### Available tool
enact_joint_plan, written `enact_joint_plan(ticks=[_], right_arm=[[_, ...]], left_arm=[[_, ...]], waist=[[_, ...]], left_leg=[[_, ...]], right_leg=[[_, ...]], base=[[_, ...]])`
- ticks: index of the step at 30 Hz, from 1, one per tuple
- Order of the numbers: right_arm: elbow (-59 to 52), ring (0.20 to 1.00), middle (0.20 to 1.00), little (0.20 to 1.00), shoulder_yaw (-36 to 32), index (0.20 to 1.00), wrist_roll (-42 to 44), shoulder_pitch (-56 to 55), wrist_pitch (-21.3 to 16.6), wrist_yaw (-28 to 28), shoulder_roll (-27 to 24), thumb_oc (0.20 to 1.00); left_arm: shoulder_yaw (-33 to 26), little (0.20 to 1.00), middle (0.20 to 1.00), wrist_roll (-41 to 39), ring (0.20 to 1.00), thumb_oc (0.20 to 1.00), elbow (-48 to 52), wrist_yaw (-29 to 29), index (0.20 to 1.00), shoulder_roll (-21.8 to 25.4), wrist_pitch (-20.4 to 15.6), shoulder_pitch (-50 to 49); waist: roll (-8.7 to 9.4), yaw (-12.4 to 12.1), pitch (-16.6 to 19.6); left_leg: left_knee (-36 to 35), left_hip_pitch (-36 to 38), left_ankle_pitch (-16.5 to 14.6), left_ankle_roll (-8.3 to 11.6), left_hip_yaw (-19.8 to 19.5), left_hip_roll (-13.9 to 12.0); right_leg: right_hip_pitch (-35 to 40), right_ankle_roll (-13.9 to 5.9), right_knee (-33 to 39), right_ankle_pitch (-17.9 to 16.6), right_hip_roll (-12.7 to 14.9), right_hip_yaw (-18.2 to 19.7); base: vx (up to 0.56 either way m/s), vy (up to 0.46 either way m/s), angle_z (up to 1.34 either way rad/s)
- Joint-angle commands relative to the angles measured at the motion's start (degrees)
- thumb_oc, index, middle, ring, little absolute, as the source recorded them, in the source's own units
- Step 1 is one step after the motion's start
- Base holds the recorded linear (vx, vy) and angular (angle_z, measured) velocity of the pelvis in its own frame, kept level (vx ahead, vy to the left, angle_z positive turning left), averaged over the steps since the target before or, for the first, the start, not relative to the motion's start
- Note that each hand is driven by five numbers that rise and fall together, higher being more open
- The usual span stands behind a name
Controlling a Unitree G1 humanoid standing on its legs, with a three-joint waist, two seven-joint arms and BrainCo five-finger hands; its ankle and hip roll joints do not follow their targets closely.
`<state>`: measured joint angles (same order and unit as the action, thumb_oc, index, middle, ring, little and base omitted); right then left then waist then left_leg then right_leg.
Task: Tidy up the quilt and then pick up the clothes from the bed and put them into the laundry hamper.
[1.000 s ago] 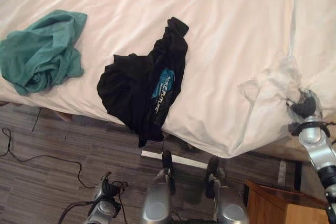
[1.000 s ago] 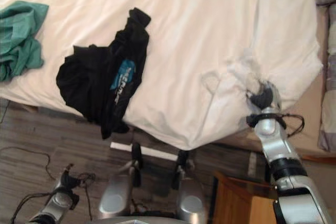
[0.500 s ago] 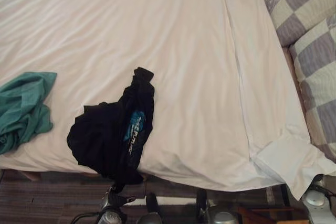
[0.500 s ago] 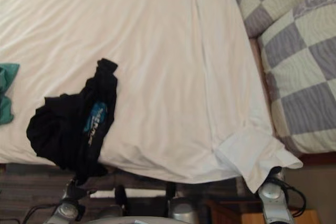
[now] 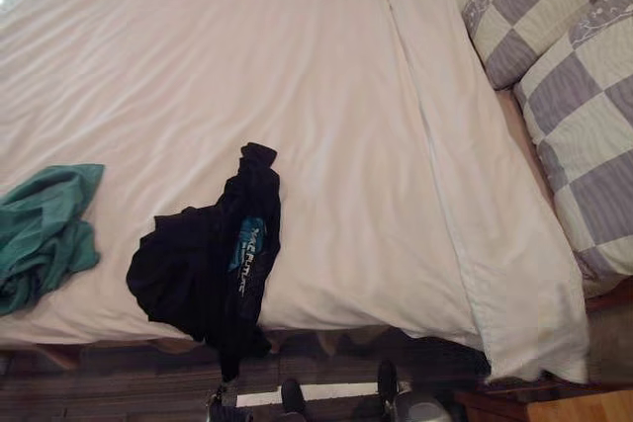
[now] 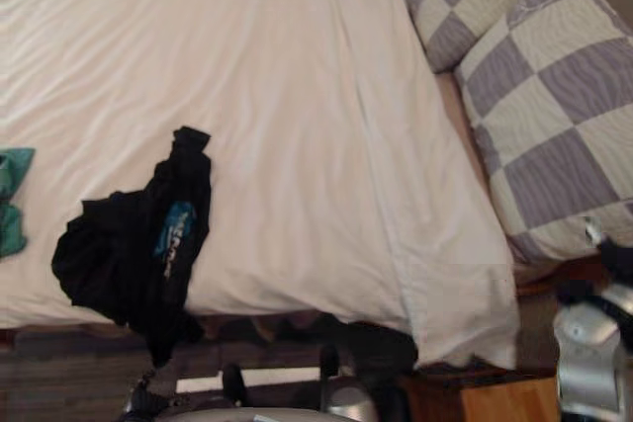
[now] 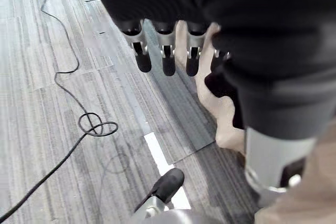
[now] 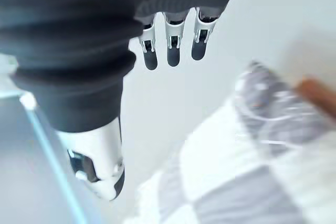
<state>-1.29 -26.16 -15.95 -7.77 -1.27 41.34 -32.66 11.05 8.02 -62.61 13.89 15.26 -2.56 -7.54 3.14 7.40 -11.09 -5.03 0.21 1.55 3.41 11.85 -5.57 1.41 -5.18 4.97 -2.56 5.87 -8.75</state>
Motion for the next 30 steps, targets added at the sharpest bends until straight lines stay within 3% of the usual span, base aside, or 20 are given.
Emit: enact_joint_plan(ticks=[1,2,5,9,12,16,20,25,26,27,29,30], right_arm=[[0.06,0.884,0.884,0.884,2.07,0.884,-2.03,7.14,-1.62,1.46,-2.95,0.884],[1.25,0.2,0.2,0.2,3.82,0.2,-1.44,8.3,-1.51,1.04,-3.11,0.2],[8.76,0.2,0.2,0.2,9.35,0.2,1.07,12.15,-0.82,0.21,-3.97,0.2],[21.41,0.2,0.2,0.2,11.99,0.2,14.2,15.06,-4.34,0.01,0.92,0.2],[30.11,0.2,0.2,0.2,12.51,0.2,20.32,12.5,-6.34,-2.5,4.61,0.2],[40.16,0.2,0.2,0.2,15.12,0.2,24.42,4.22,-5.39,-7.02,12.0,0.2],[49.17,0.2,0.2,0.2,16.79,0.2,30.76,1.57,-5.46,-10.24,17.32,0.2],[64.0,0.2,0.2,0.2,21.16,0.2,32.91,0.04,-2.53,-16.13,21.12,0.2],[70.92,0.661,0.661,0.661,23.41,0.661,32.39,0.37,-1.17,-18.71,21.64,0.661],[72.43,1.0,1.0,1.0,24.13,1.0,31.95,0.66,-0.83,-19.4,21.61,1.0],[74.8,1.0,1.0,1.0,25.58,1.0,29.92,1.37,-0.15,-20.93,21.35,1.0],[74.7,1.0,1.0,1.0,26.35,1.0,28.88,2.25,0.17,-21.78,20.79,1.0]], left_arm=[[0.55,1.0,1.0,2.85,1.0,1.0,-3.4,1.4,1.0,0.52,-0.46,2.54],[0.74,1.0,1.0,2.88,1.0,1.0,-3.45,1.39,1.0,0.62,-0.5,2.68],[1.8,1.0,1.0,2.37,1.0,1.0,-2.87,1.59,1.0,1.29,-1.0,4.23],[2.17,1.0,1.0,-1.35,1.0,1.0,-1.11,2.96,1.0,2.04,-2.13,7.68],[0.78,1.0,1.0,-3.95,1.0,1.0,-2.32,3.2,1.0,1.94,-1.77,8.73],[-0.46,1.0,1.0,-6.03,1.0,1.0,-3.94,3.86,1.0,1.67,-0.81,8.78],[-0.45,1.0,1.0,-7.67,1.0,1.0,-4.76,3.94,1.0,1.46,-0.14,9.04],[0.51,1.0,1.0,-6.49,1.0,1.0,-6.01,2.24,1.0,1.6,0.43,8.57],[1.3,1.0,1.0,-5.35,1.0,1.0,-6.78,1.53,1.0,1.54,0.32,8.47],[1.44,1.0,1.0,-5.28,1.0,1.0,-6.98,1.33,1.0,1.39,0.21,8.51],[1.99,1.0,1.0,-4.65,1.0,1.0,-7.26,0.62,1.0,0.82,-0.11,8.18],[2.76,1.0,1.0,-4.29,1.0,1.0,-6.85,0.2,1.0,0.62,-0.34,8.63]], waist=[[-0.38,-2.88,-2.25],[-0.44,-3.15,-2.67],[-0.9,-4.08,-5.61],[-1.45,-3.66,-10.81],[-1.43,-2.77,-11.29],[-0.75,-0.93,-11.45],[-0.17,0.05,-11.15],[0.63,0.52,-9.51],[0.73,0.29,-8.16],[0.64,0.17,-7.68],[0.26,0.14,-6.95],[0.16,0.3,-7.13]], left_leg=[[2.35,1.27,-0.96,2.92,-0.92,-4.07],[2.52,1.06,-0.96,2.97,-0.99,-4.08],[5.18,-1.19,-1.24,3.02,-1.86,-4.04],[14.0,-8.01,-3.42,3.02,-3.02,-4.19],[18.93,-11.91,-5.39,2.87,-2.79,-4.96],[23.29,-13.31,-8.22,2.26,-2.45,-5.3],[22.18,-12.19,-8.46,1.95,-1.99,-4.9],[17.03,-8.58,-6.92,1.75,-0.89,-3.89],[13.95,-6.57,-6.05,1.6,-0.57,-3.25],[13.11,-5.98,-5.93,1.57,-0.35,-2.92],[13.92,-5.81,-5.66,2.19,0.5,-2.3],[18.51,-6.99,-5.95,3.23,1.2,-2.35]], right_leg=[[-2.3,-3.99,-5.56,5.8,2.39,0.69],[-2.3,-3.95,-5.56,5.82,2.43,0.6],[-3.74,-3.61,-7.23,6.18,2.92,0.56],[-10.6,-3.12,-14.95,7.38,3.77,1.67],[-15.03,-3.02,-19.85,8.37,4.15,2.86],[-16.51,-3.02,-23.35,9.57,4.59,3.88],[-15.44,-3.29,-22.3,8.98,4.79,3.69],[-12.22,-3.94,-17.92,6.85,4.61,3.38],[-10.34,-4.08,-15.11,5.78,4.43,3.05],[-9.62,-4.12,-14.01,5.54,4.5,2.81],[-7.15,-4.24,-11.18,5.12,5.27,1.95],[-5.91,-3.79,-10.16,5.37,6.0,1.1]], base=[[-0.03,-0.038,0.1],[-0.05,-0.038,0.16],[-0.16,-0.035,0.16],[-0.19,-0.001,0.31],[-0.07,0.04,0.04],[-0.02,0.06,-0.25],[0.03,0.067,-0.13],[0.05,0.038,-0.06],[0.12,0.021,-0.11],[0.13,0.011,-0.16],[0.06,0.019,0.02],[-0.01,0.064,0.21]])
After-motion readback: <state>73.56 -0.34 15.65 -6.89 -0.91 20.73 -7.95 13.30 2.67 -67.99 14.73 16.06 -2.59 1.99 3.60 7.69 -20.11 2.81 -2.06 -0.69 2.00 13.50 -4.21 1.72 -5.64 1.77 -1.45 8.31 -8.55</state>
